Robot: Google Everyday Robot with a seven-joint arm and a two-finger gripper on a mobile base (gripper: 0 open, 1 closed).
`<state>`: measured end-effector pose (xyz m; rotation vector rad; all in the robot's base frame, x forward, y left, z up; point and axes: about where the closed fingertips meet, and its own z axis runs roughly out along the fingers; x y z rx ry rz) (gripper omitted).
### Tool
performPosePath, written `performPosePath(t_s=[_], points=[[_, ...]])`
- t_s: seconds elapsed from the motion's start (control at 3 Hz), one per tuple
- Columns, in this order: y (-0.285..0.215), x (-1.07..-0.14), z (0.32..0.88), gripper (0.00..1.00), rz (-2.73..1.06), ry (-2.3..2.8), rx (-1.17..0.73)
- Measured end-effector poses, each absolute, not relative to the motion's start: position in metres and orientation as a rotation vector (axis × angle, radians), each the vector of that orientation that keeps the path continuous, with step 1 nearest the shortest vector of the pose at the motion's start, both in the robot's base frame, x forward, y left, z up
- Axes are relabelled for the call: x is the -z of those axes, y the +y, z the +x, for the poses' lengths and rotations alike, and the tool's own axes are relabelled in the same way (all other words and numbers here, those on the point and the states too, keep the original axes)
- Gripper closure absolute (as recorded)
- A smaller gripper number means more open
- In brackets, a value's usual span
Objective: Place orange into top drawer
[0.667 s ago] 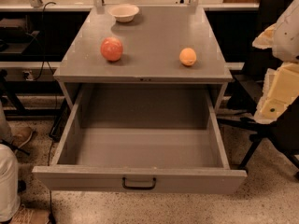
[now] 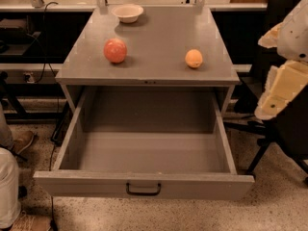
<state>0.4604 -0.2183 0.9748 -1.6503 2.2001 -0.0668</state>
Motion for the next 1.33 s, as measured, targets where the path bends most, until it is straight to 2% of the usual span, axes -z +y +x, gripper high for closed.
performPosePath(t_s=[0.67, 1.0, 1.33], points=[[-0.213, -0.947, 0.540, 0.00, -1.380, 2.123, -0.106], [-0.213, -0.947, 0.540, 0.00, -1.380, 2.123, -0.106], [-0.218, -0.934, 0.569, 0.00, -1.323, 2.081, -0.116]])
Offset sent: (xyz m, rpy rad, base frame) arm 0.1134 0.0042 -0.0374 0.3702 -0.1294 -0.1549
